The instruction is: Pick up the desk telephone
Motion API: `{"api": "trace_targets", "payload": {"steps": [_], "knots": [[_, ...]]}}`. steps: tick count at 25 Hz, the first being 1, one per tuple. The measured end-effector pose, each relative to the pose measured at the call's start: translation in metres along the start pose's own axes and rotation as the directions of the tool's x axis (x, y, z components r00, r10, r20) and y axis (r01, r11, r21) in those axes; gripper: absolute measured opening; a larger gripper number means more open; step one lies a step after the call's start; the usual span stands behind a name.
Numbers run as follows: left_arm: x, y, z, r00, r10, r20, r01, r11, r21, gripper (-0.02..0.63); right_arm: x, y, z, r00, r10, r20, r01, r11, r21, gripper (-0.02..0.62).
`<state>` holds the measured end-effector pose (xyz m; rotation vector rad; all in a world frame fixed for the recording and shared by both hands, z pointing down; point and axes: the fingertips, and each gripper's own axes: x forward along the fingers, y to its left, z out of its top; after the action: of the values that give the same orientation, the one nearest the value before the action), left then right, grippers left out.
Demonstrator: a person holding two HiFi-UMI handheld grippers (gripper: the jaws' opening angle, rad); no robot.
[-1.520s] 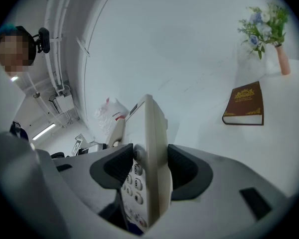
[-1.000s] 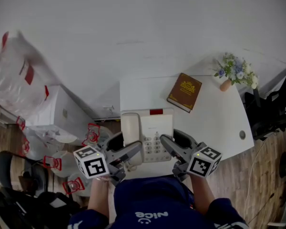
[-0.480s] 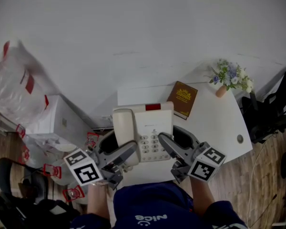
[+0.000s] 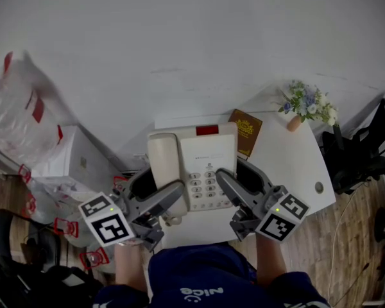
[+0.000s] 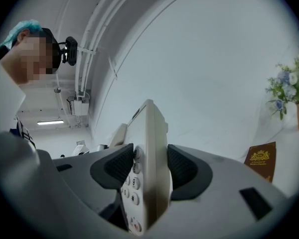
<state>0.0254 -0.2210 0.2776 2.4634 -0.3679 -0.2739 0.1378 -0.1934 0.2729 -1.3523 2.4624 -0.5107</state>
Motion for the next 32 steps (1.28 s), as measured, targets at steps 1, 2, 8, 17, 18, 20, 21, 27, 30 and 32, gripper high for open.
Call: {"api": "trace_targets", "payload": {"steps": [1,2,8,17,18,20,21,27,30,32], "knots": [[0.002,-0.003,0.003,1.000,-0.006,0.002,0.006,1.000,0.009,0.383,-0.001,0.001,0.004,1.000,-0.001,0.009,0.001,1.000,-0.004,0.232],[0.003,-0.006,0.005,1.000,-0.012,0.005,0.012,1.000,0.017,0.383,-0.002,0.002,0.007,1.000,-0.001,0.015,0.001,1.000,-0.009,0.232],[0.006,-0.017,0.015,0.999,-0.029,0.014,0.028,0.999,0.046,0.383,-0.004,0.008,0.021,0.999,0.004,0.044,-0.003,0.999,-0.032,0.232],[-0.001,-0.015,0.019,0.999,-0.021,0.028,0.019,0.998,0.057,0.383,0.001,0.013,0.019,0.999,0.020,0.040,-0.018,0.999,-0.044,0.232],[-0.002,-0.015,0.019,0.999,-0.020,0.030,0.018,0.998,0.059,0.383,0.002,0.013,0.018,0.999,0.021,0.038,-0.019,0.999,-0.044,0.232],[-0.003,-0.015,0.019,0.999,-0.019,0.032,0.017,0.998,0.066,0.383,0.003,0.013,0.017,0.999,0.024,0.036,-0.022,0.999,-0.043,0.232],[-0.003,-0.014,0.020,0.999,-0.019,0.032,0.016,0.997,0.070,0.383,0.003,0.013,0.017,0.999,0.025,0.036,-0.023,0.999,-0.043,0.232],[-0.003,-0.012,0.025,0.999,-0.022,0.038,0.019,0.997,0.069,0.383,0.008,0.014,0.021,0.999,0.028,0.042,-0.026,0.998,-0.054,0.232],[-0.004,-0.013,0.025,0.999,-0.022,0.036,0.019,0.997,0.072,0.383,0.009,0.015,0.022,0.998,0.034,0.044,-0.031,0.998,-0.063,0.230],[-0.004,-0.013,0.026,0.999,-0.023,0.037,0.021,0.997,0.074,0.383,0.009,0.016,0.023,0.998,0.035,0.049,-0.032,0.997,-0.068,0.229]]}}
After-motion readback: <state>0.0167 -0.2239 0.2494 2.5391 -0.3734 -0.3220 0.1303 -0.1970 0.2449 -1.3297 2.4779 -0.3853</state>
